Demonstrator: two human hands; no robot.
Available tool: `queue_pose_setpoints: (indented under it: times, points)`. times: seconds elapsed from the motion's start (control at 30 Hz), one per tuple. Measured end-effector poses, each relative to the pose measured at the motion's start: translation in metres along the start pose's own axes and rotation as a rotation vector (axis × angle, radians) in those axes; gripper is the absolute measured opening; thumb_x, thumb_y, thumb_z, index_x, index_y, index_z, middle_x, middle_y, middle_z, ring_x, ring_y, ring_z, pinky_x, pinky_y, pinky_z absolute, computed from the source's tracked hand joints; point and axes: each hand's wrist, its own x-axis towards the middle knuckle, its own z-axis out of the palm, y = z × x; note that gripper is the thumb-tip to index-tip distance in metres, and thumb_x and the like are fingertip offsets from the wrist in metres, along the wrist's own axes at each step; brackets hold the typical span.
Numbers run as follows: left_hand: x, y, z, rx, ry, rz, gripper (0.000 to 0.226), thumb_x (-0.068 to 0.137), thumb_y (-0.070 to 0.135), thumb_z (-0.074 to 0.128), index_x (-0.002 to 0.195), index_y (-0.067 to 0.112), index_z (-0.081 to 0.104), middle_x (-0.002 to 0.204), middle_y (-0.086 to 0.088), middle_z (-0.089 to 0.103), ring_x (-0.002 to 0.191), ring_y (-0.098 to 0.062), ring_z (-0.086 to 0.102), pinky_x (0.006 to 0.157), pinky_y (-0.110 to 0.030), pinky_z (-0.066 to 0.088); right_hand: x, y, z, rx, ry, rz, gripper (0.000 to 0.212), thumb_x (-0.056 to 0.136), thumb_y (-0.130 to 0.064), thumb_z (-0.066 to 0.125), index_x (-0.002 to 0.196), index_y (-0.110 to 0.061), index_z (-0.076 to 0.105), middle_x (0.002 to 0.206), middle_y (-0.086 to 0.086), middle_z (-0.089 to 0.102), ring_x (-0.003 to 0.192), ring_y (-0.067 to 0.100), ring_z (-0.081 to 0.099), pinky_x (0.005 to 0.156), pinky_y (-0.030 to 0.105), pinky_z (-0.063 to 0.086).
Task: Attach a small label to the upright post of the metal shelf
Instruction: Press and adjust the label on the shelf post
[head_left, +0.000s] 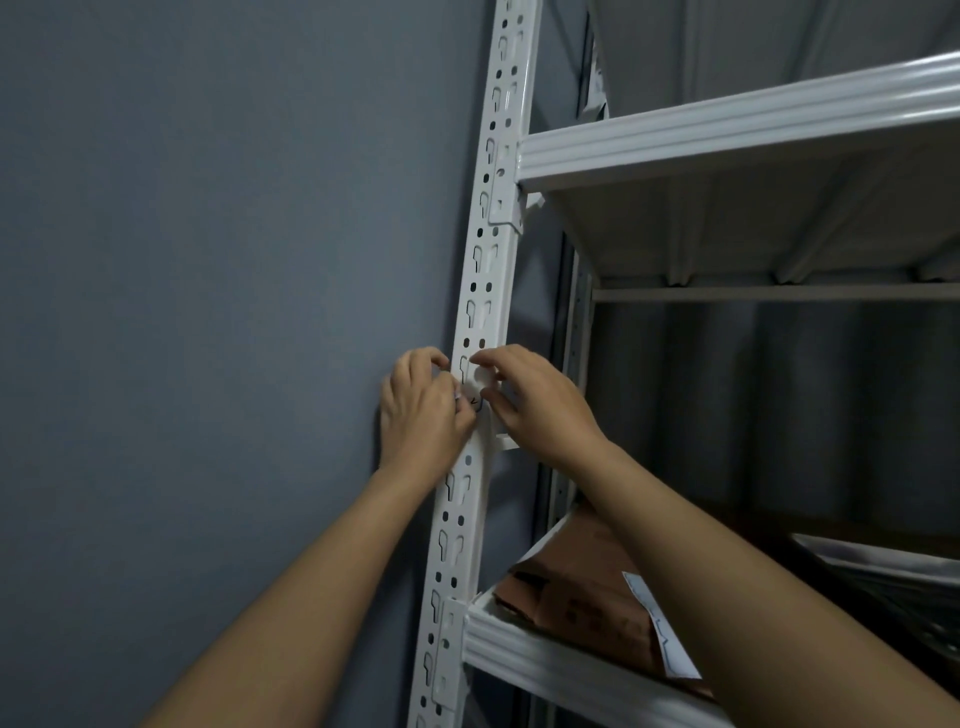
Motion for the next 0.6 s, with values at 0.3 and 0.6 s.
queue_pose_setpoints:
  times: [0.3,0.6]
  points:
    - [0.011,-0.001,-0.022,0.003,0.04,-0.087,0.01,0.083,0.008,0.055,0.086,0.0,0.061,0.116,-0.014,0.051,0.106,-0.032,0.045,0.083,-0.043,0.042,-0.009,0.006,0.0,0.016,-0.022,-0.012,0.035,0.093,-0.016,0.053,0.127,-0.023,0.051,0.13,-0.006,0.055,0.11,0.021,0.056,0.086,0.043,0.049]
    - [0.016,-0.009,-0.045,-0.506,-0.207,-0.244,0.008,0.09,0.015,0.061,0.087,0.012,0.068,0.092,0.003,0.057,0.083,-0.011,0.056,0.076,-0.022,0.043,-0.016,-0.01,0.015,0.428,0.294,0.185,0.019,0.091,-0.016,0.061,0.109,-0.018,0.068,0.102,-0.007,0.065,0.086,0.008,0.062,0.08,0.029,0.053]
